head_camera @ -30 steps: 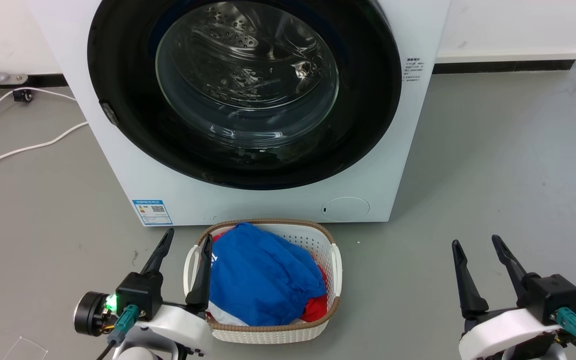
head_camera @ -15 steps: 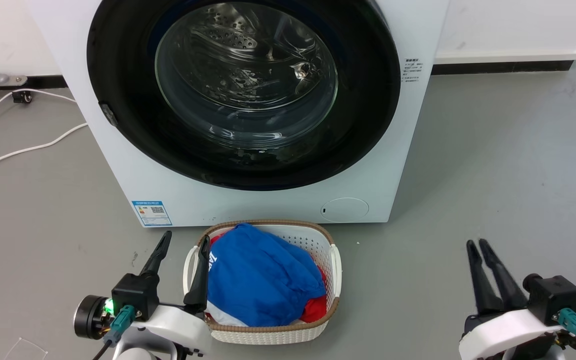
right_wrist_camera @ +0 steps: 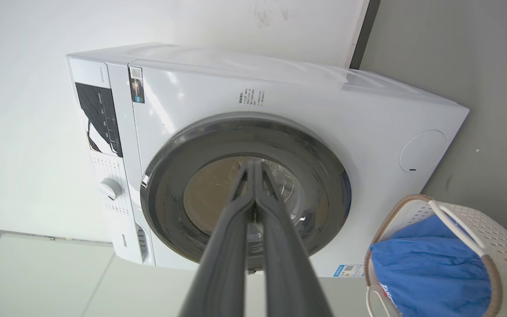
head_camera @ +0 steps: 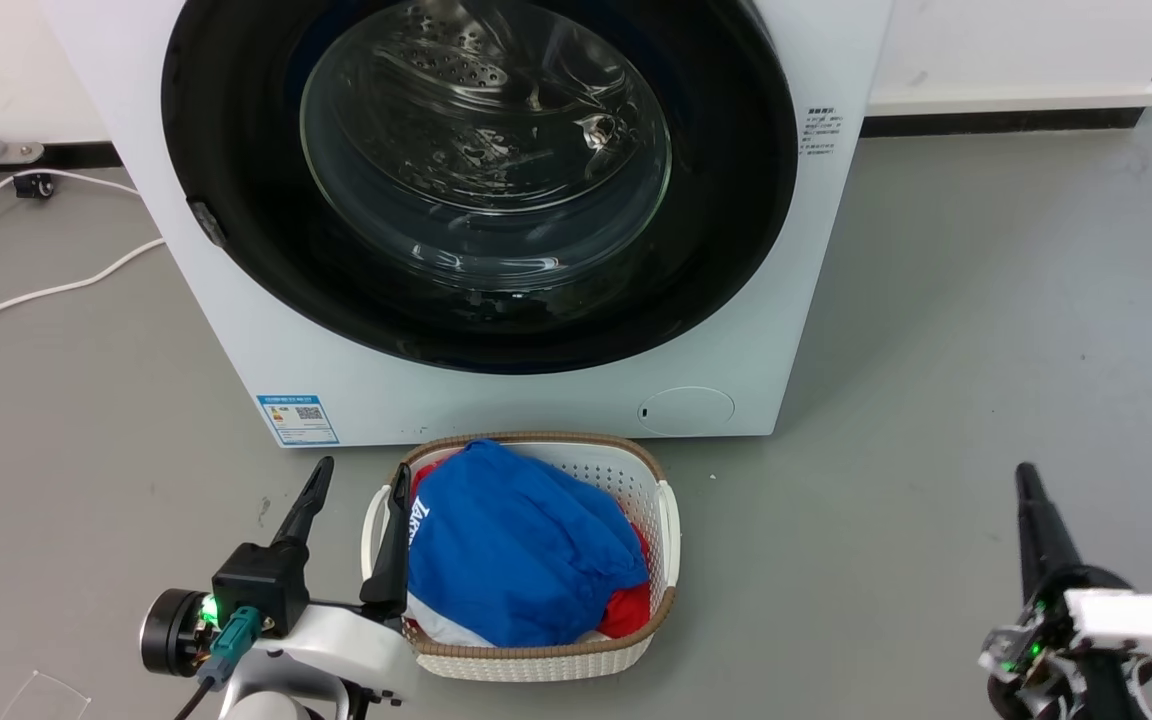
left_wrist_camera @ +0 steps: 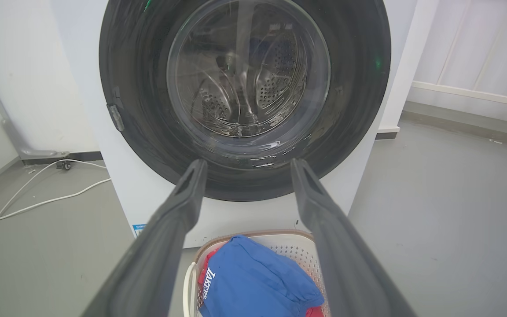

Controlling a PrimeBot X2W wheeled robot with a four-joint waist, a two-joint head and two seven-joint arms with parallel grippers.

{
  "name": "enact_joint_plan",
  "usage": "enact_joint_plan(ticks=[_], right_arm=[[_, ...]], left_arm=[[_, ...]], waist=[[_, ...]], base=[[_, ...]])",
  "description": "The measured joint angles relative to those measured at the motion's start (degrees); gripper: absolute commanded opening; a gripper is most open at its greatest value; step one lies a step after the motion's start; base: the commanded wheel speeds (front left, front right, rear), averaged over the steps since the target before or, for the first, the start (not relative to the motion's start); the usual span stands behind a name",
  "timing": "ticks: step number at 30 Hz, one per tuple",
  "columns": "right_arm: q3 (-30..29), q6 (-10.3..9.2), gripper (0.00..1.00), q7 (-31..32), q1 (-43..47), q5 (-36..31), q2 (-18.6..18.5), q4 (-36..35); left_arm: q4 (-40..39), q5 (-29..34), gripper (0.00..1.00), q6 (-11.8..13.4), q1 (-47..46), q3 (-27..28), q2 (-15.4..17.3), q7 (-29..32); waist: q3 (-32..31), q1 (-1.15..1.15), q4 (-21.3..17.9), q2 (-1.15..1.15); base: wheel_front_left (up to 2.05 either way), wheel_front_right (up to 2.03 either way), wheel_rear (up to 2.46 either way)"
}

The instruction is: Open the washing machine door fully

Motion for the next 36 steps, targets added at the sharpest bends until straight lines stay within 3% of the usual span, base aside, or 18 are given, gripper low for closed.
enact_joint_plan(ticks=[6,12,21,26,31,36], right_arm=[[-5.49,0.00,0.00,5.10,-6.69,14.37,-0.81,3.25],[-7.34,0.00,0.00,9.64,-17.14,21.40,-7.82,10.73],[1.66,0.00,0.00,18.41,-37.52,23.07,-20.80,24.53],[9.61,0.01,0.00,23.69,-51.46,21.35,-25.17,32.18],[17.91,0.00,0.00,28.95,-63.79,17.50,-25.39,39.83],[22.50,0.01,0.00,30.42,-74.14,14.99,-21.23,46.20]], left_arm=[[-0.75,-0.10,1.00,0.00,-0.61,0.53,-0.36,0.00],[-2.37,-0.09,1.00,-0.18,-2.75,0.63,-0.98,0.00],[-5.81,-0.23,1.00,-0.43,-6.56,-0.51,-1.51,0.00],[-7.61,-0.12,1.00,-0.48,-8.52,-1.12,-1.62,0.00],[-9.27,0.43,1.00,-0.51,-10.45,-1.46,-1.69,0.00],[-10.62,0.46,1.00,-0.49,-11.47,-1.31,-1.74,0.00]], waist=[[1.44,0.00,-0.21,0.00],[4.34,0.00,-0.09,0.00],[10.35,0.00,1.40,0.00],[14.29,0.01,2.46,0.00],[18.24,0.01,3.46,0.00],[21.82,0.01,4.09,0.00]], base=[[0.00,0.00,0.00],[0.00,0.00,0.00],[0.00,0.00,0.00],[0.00,0.00,0.00],[0.00,0.00,0.00],[0.00,0.00,0.00]])
